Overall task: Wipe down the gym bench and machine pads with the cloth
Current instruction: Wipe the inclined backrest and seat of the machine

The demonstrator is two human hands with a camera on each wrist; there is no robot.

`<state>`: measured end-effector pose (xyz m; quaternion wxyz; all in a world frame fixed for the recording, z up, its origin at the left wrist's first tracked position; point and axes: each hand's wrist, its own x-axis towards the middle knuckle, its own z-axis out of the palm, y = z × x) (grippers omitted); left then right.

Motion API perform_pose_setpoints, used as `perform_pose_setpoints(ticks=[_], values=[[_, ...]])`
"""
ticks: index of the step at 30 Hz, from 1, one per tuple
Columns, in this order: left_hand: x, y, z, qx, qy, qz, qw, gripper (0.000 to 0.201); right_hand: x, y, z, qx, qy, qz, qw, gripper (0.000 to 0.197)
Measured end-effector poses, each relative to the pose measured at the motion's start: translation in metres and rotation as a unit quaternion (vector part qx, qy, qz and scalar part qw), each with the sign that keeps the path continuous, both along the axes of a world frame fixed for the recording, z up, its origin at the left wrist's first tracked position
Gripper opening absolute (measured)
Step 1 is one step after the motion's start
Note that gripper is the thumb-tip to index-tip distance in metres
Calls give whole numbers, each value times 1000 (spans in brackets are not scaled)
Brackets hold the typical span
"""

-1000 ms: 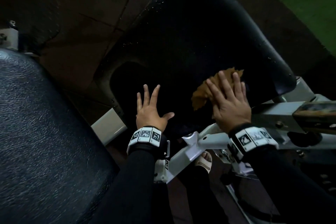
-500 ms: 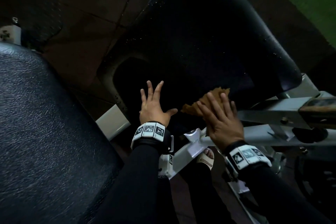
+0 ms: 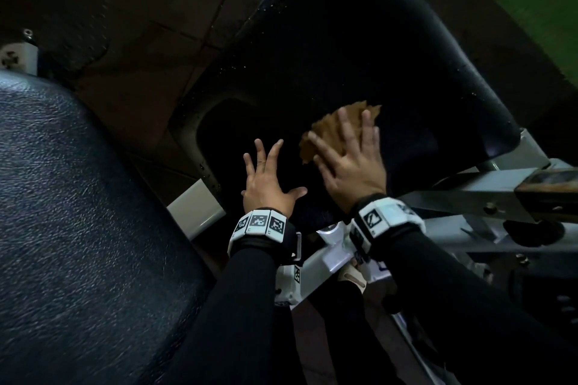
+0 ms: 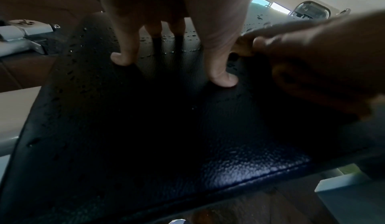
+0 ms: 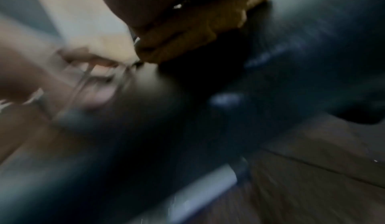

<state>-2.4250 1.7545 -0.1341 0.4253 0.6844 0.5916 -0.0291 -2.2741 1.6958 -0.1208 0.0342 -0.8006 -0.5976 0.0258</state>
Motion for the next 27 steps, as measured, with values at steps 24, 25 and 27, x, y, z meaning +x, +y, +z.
perform_pose_setpoints(ticks=[24,25,27], values=[[-25,60,-3,-45,52,92,993,87,38,94,40,38,90,-136,986,49],[-25,59,-3,-45,46,96,993,88,32,103,36,22,76,-131,988,49],[-24,55,-5,-31,36,111,993,88,16,115,28,-17,41,-108,993,50]])
